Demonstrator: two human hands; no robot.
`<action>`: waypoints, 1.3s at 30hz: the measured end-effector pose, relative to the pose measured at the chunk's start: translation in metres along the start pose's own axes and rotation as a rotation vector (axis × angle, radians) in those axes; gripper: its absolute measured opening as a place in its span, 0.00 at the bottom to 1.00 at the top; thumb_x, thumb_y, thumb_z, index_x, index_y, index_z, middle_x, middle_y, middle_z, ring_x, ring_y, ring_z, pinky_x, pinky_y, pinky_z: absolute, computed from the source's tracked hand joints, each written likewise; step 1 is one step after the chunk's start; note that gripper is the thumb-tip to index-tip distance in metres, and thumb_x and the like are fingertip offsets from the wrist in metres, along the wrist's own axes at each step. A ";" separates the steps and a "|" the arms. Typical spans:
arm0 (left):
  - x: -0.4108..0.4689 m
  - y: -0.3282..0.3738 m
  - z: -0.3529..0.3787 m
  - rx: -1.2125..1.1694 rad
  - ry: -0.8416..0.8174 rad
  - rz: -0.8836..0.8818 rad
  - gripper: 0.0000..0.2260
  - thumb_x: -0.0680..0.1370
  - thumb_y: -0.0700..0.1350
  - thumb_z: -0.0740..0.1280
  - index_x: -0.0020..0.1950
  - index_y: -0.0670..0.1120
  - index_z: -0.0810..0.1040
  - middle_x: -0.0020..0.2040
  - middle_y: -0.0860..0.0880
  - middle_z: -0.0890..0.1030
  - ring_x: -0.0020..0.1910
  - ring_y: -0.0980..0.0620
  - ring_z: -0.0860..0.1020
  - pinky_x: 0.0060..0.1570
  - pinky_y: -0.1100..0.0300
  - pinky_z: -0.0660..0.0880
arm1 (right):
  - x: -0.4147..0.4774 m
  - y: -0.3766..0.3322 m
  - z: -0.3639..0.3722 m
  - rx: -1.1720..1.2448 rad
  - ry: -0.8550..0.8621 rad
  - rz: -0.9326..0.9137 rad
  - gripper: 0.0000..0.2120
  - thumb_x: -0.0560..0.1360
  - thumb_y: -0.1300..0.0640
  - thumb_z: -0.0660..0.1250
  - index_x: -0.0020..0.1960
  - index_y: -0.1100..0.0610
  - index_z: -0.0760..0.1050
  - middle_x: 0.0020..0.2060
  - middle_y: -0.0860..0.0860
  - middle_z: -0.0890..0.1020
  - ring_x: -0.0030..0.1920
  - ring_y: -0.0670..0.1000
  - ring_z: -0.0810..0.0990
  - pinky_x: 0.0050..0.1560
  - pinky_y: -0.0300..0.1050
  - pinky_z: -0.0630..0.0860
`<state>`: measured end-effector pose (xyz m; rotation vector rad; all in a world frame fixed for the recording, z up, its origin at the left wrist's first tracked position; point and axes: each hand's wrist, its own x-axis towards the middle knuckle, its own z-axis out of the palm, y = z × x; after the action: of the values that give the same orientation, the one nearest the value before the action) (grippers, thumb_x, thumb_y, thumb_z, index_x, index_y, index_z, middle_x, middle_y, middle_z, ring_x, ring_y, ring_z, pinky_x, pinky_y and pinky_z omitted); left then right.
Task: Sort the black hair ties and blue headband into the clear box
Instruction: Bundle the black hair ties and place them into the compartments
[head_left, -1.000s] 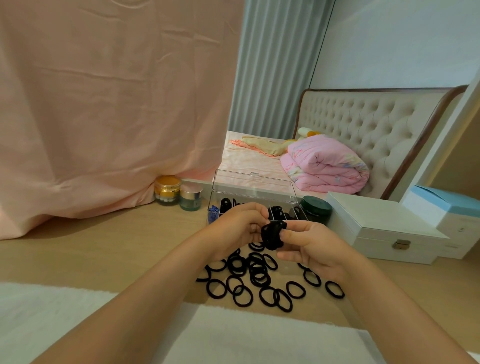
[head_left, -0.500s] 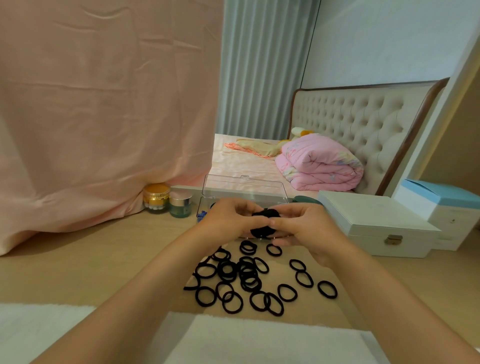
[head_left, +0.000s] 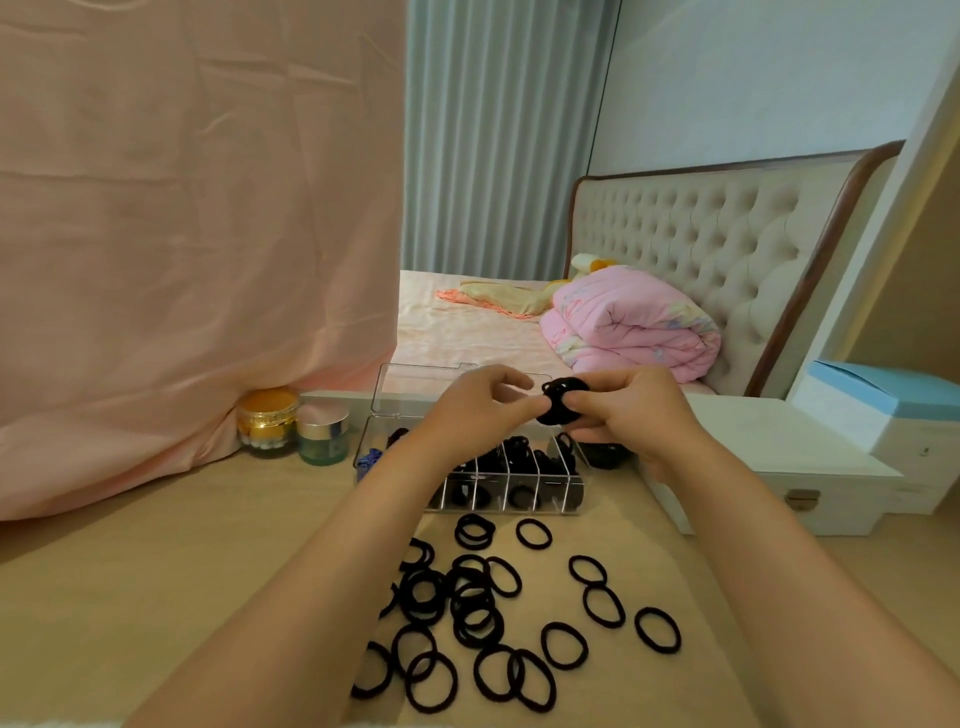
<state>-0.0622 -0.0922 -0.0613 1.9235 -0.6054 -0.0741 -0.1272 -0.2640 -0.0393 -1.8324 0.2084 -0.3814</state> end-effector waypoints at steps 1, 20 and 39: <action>0.001 -0.006 0.003 0.096 -0.012 0.016 0.15 0.78 0.56 0.69 0.63 0.53 0.78 0.56 0.56 0.81 0.53 0.57 0.79 0.53 0.56 0.78 | 0.004 0.005 0.002 -0.057 0.025 0.004 0.09 0.75 0.67 0.73 0.54 0.61 0.85 0.41 0.56 0.88 0.39 0.53 0.88 0.39 0.45 0.84; -0.003 -0.034 0.011 0.542 -0.037 0.239 0.12 0.80 0.54 0.65 0.63 0.57 0.78 0.61 0.56 0.80 0.61 0.52 0.73 0.61 0.52 0.72 | 0.018 0.037 0.035 -1.395 -0.149 -0.164 0.15 0.83 0.49 0.59 0.67 0.43 0.78 0.65 0.51 0.73 0.66 0.56 0.66 0.64 0.54 0.64; -0.003 -0.025 0.011 0.658 -0.139 0.184 0.15 0.80 0.55 0.62 0.66 0.60 0.77 0.68 0.54 0.72 0.68 0.51 0.65 0.66 0.54 0.66 | -0.005 0.038 0.011 -1.166 -0.305 -0.395 0.29 0.73 0.49 0.50 0.69 0.47 0.78 0.69 0.43 0.76 0.70 0.45 0.69 0.75 0.52 0.57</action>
<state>-0.0589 -0.0921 -0.0888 2.4950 -0.9854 0.1262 -0.1265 -0.2638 -0.0793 -3.0681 -0.2096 -0.2459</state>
